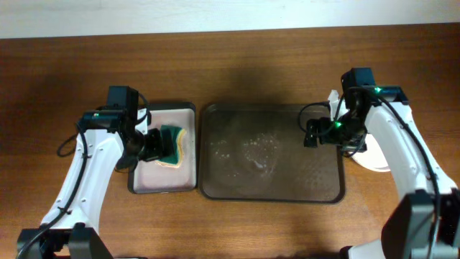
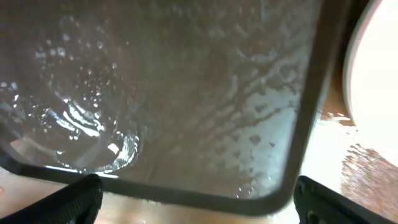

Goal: Clean dirty plates on tray and stack at the side
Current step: 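Release the sponge onto the left tray with the left gripper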

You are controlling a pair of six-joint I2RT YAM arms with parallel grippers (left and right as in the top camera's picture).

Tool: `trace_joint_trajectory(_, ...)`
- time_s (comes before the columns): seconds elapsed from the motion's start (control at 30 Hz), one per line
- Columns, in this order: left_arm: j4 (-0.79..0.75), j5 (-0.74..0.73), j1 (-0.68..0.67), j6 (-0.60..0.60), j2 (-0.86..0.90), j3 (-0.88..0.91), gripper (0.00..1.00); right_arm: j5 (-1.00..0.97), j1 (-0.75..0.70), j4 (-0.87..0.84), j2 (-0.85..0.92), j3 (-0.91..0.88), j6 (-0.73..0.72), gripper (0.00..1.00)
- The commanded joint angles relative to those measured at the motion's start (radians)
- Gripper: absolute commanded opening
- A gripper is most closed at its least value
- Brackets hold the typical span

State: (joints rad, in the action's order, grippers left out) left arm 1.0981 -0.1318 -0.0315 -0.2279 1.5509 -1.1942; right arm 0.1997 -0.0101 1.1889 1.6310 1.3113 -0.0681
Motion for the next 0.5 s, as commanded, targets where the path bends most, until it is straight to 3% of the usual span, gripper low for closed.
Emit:
trace_joint_trajectory(0.0, 0.041, -0.014, -0.006, 0.001, -0.082, 0.008, 0.99, -0.032, 0.005, 0.008, -0.175, 0.003, 0.013, 0.99)
trace_joint_trajectory(0.1, 0.006, -0.014, -0.019, 0.022, -0.198, 0.087, 0.99, -0.074, 0.005, -0.029, -0.346, -0.061, 0.012, 0.99)
trace_joint_trajectory(0.33, -0.257, 0.002, -0.021, 0.043, -0.758, 0.394, 0.99, -0.081, 0.005, -0.169, -0.867, -0.333, 0.012, 0.99)
trace_joint_trajectory(0.47, -0.267, 0.023, -0.02, 0.043, -0.929, 0.445, 0.99, -0.081, 0.005, -0.136, -0.999, -0.349, 0.012, 0.99)
